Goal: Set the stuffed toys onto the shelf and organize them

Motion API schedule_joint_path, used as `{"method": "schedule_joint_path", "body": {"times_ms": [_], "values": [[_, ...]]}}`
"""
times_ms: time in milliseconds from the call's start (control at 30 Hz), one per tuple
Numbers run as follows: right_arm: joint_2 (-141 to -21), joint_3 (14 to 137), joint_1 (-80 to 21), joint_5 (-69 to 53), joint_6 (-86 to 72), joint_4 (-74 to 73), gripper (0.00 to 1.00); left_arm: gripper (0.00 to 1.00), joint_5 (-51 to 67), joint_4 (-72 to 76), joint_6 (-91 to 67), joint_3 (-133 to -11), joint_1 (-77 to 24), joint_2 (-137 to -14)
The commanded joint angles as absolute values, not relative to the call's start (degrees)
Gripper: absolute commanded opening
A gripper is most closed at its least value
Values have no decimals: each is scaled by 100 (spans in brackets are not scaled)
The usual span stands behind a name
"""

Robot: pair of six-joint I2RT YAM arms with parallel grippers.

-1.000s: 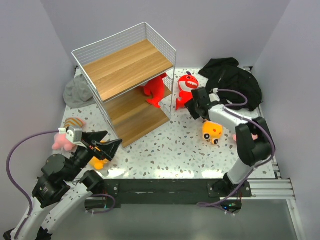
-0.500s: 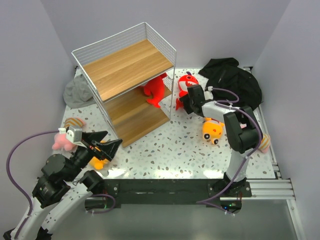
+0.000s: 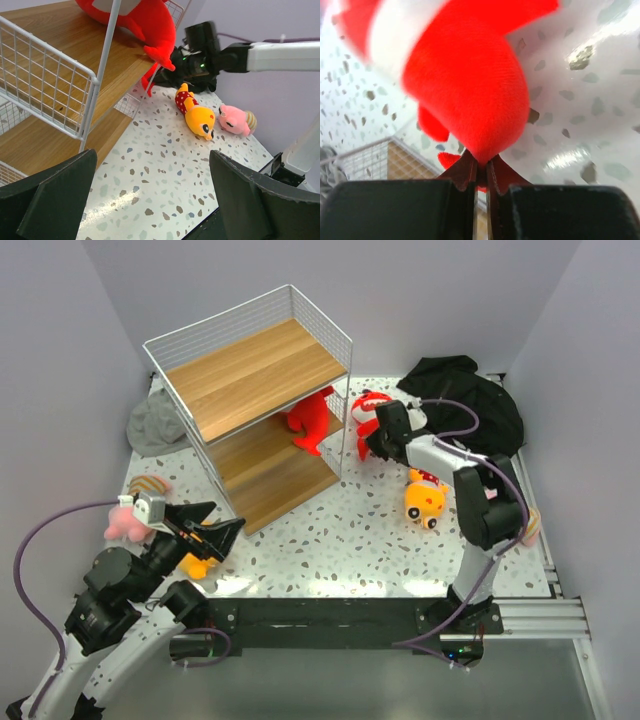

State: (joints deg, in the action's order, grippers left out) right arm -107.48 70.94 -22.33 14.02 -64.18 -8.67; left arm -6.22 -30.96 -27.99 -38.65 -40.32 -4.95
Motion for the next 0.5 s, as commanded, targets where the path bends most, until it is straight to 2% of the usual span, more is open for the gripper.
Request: {"method": "schedule_joint_path", "body": {"times_ms": [0, 200, 467], "values": [[-9335, 7225, -2197, 2222, -5047, -1607, 0, 100, -607, -2936, -2821, -3858, -4061, -580], [-7914, 6926, -2206, 1873, -3939, -2530, 0, 100, -598, -2918, -2821, -3850, -4061, -563], [-5838, 6794, -2206, 460, -2875, -4357, 0, 100, -571, -2918, -2804, -3850, -4052, -545]]}}
